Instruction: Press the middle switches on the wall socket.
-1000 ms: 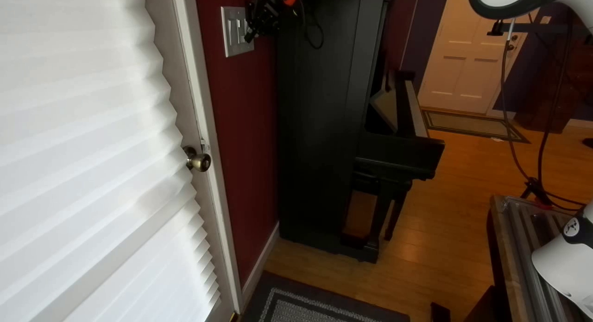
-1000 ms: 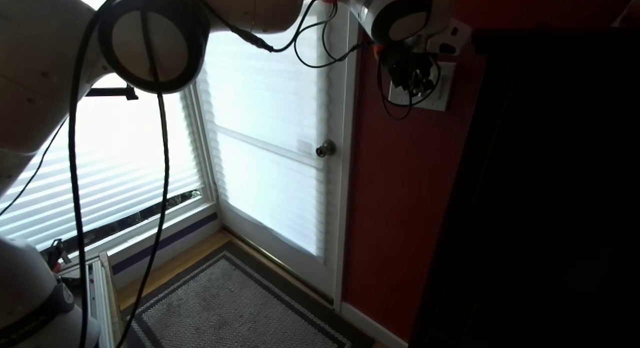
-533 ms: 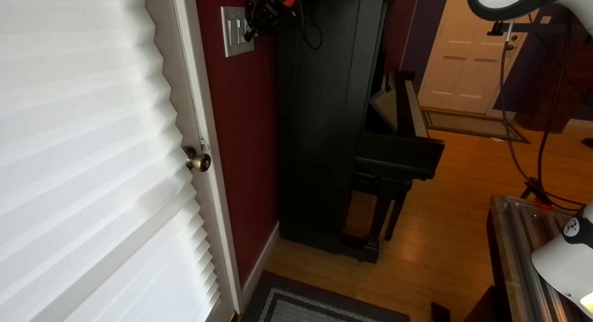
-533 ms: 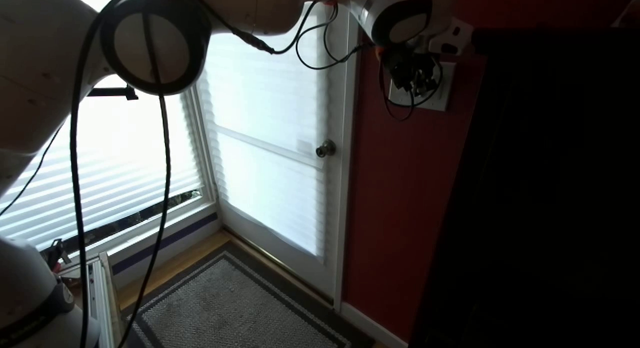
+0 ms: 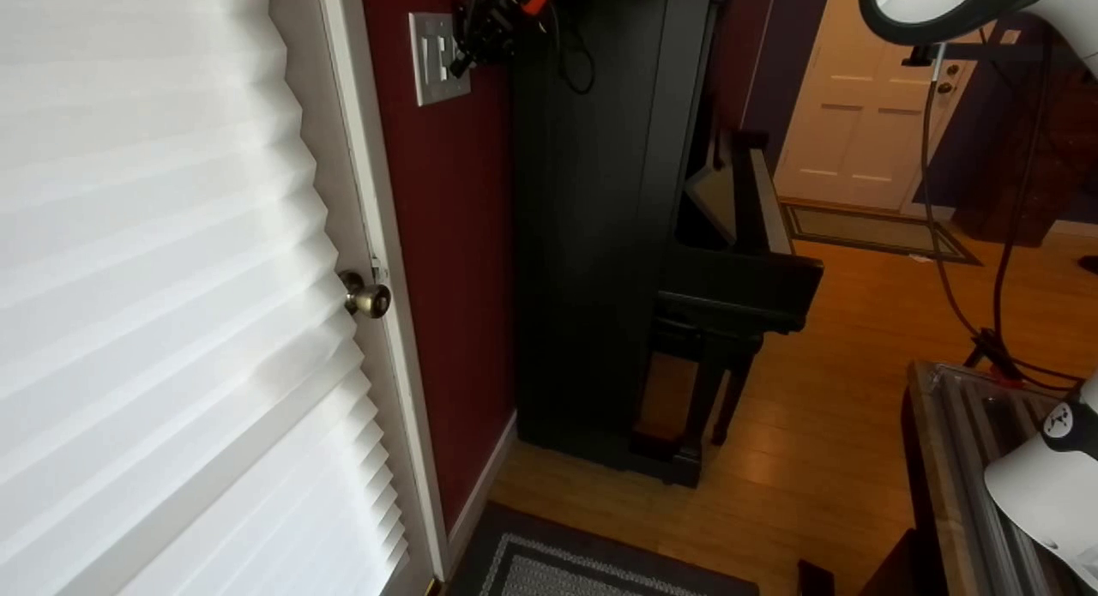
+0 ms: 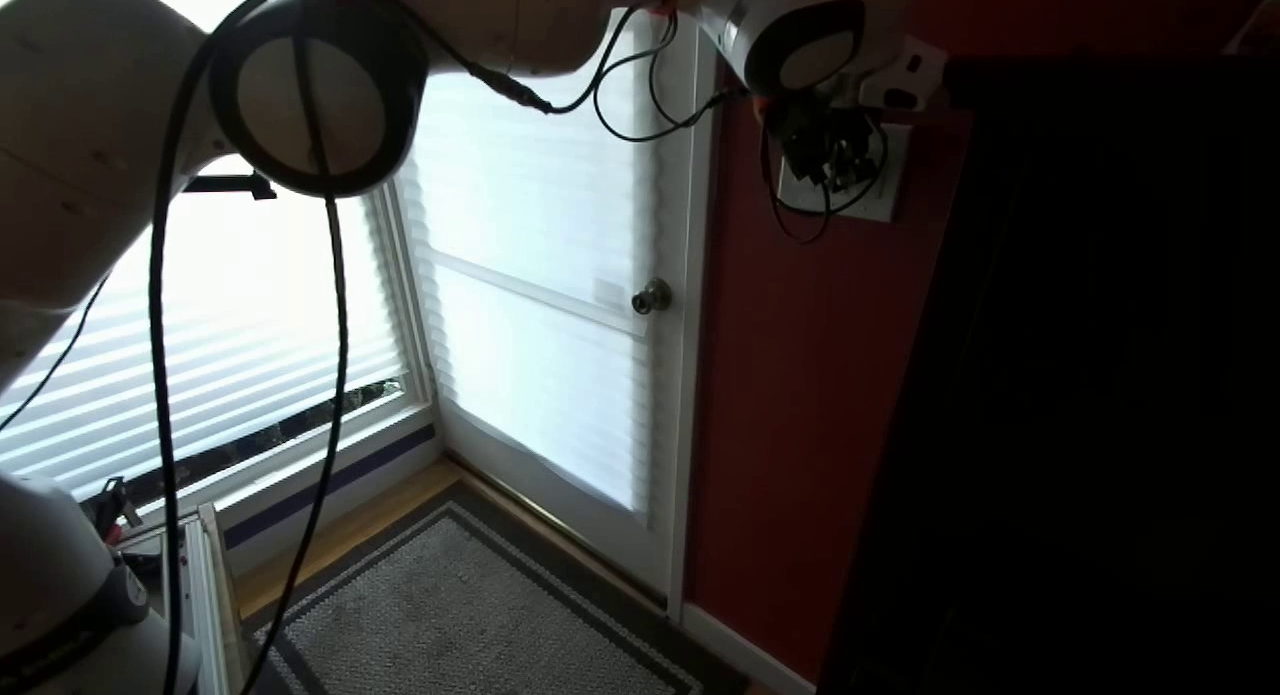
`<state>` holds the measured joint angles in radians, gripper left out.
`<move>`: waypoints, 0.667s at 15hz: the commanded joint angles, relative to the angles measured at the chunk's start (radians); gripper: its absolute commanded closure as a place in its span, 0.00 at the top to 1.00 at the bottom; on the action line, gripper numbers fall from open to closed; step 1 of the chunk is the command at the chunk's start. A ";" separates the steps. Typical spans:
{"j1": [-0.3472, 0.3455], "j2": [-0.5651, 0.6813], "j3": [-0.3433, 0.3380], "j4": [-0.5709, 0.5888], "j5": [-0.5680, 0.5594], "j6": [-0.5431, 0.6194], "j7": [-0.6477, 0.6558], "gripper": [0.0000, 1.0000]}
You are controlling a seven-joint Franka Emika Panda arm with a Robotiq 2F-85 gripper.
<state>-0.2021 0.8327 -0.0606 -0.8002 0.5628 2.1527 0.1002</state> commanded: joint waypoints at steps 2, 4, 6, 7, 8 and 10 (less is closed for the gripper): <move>-0.001 0.026 0.000 0.058 -0.010 -0.064 0.026 0.00; 0.002 -0.001 -0.011 0.045 -0.031 -0.135 0.027 0.00; 0.007 -0.041 -0.033 0.026 -0.077 -0.228 0.016 0.00; 0.013 -0.058 -0.048 0.021 -0.108 -0.275 0.015 0.00; 0.024 -0.084 -0.072 0.007 -0.157 -0.311 0.002 0.26; 0.040 -0.141 -0.099 -0.015 -0.233 -0.393 -0.027 0.33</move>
<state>-0.1904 0.7796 -0.1109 -0.7745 0.4262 1.8693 0.0962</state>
